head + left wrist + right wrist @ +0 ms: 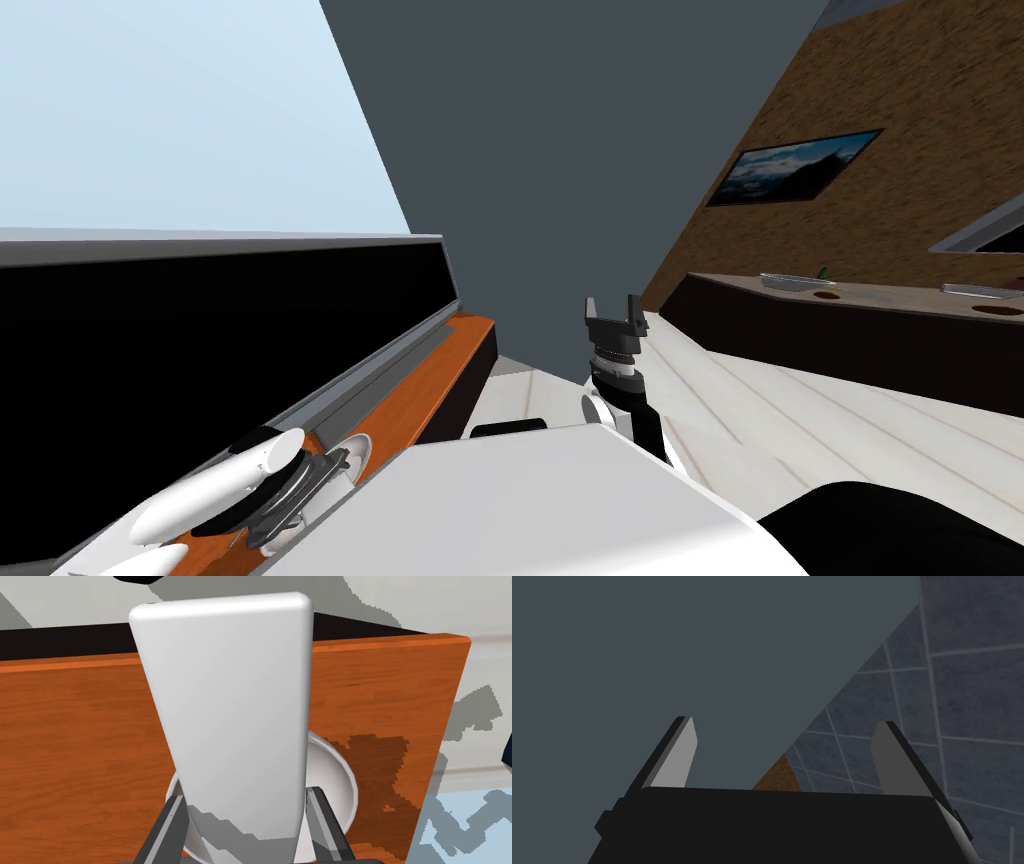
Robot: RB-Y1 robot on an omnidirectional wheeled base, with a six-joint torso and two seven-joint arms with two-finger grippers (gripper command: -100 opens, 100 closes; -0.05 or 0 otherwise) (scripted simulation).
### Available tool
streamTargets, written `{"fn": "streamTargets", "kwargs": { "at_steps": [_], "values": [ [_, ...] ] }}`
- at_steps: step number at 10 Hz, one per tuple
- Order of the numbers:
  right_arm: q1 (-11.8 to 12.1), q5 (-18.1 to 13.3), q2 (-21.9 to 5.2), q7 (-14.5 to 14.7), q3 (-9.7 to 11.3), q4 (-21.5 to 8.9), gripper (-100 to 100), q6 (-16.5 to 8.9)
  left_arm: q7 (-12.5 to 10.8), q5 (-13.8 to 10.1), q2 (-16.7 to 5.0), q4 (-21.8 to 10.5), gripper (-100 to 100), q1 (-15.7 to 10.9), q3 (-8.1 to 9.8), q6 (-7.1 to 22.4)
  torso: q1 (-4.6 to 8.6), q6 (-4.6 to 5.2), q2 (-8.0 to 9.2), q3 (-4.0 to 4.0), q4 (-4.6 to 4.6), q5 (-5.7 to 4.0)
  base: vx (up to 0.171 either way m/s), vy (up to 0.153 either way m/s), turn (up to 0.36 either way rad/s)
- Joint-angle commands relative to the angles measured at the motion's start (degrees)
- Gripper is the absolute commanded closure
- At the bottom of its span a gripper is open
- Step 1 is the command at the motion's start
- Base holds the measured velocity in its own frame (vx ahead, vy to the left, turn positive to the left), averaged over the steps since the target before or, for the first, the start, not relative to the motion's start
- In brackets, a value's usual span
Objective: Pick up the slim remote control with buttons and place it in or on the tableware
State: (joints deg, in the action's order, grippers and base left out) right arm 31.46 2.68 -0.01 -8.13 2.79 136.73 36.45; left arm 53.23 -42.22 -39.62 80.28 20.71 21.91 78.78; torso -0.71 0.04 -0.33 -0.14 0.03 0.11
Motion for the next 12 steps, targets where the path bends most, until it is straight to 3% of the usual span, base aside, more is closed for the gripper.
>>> {"fn": "streamTargets", "kwargs": {
  "at_steps": [1,3,4,5,9,10,11,12],
  "values": [
    [0.0,0.0,0.0,0.0,0.0,0.0,0,0.0,1.3,-0.2,1.3,0.2,100,0.8,1.87,0.4,0.00,0.00,0.00,0.00,0.00,0.00,0.035,0.217,-0.137],
    [0.0,0.0,0.0,0.0,0.0,0.0,0,0.0,2.9,-0.5,3.0,0.3,100,1.8,4.40,0.8,-0.07,0.02,-0.07,-0.03,0.00,0.00,0.013,0.231,-0.136],
    [0.0,0.0,0.0,0.0,0.0,0.0,0,0.0,2.5,-0.5,2.5,-0.1,100,1.3,3.62,0.5,-0.03,0.02,-0.01,-0.01,0.00,0.01,-0.004,0.097,-0.037],
    [0.0,0.0,0.0,0.0,0.0,0.0,0,0.0,2.7,-0.5,2.6,-0.1,-100,1.3,3.78,0.5,0.42,0.00,-0.01,-0.01,-0.02,-0.05,0.000,0.022,0.000],
    [0.0,0.0,0.0,0.0,0.0,0.0,0,0.0,2.7,-0.5,2.5,-0.1,-100,1.3,3.78,0.5,0.93,0.00,-0.02,-0.02,-0.02,-0.19,0.000,0.002,0.000],
    [0.0,0.0,0.0,0.0,0.0,0.0,0,0.0,2.7,-0.5,2.5,-0.1,0,1.3,3.78,0.5,0.94,0.00,-0.02,-0.02,-0.02,-0.19,0.000,0.000,0.000],
    [0.0,0.0,0.0,0.0,0.0,0.0,0,0.0,4.3,-1.3,1.7,0.6,-100,1.7,5.25,2.0,0.94,0.00,-0.02,-0.02,-0.02,-0.19,0.037,-0.025,0.118],
    [0.0,0.0,0.0,0.0,0.0,0.0,0,0.0,5.1,-1.7,1.3,0.9,-100,1.9,5.98,2.7,1.03,-0.04,-0.11,-0.07,-0.04,-0.21,0.059,-0.038,0.160]
  ]
}}
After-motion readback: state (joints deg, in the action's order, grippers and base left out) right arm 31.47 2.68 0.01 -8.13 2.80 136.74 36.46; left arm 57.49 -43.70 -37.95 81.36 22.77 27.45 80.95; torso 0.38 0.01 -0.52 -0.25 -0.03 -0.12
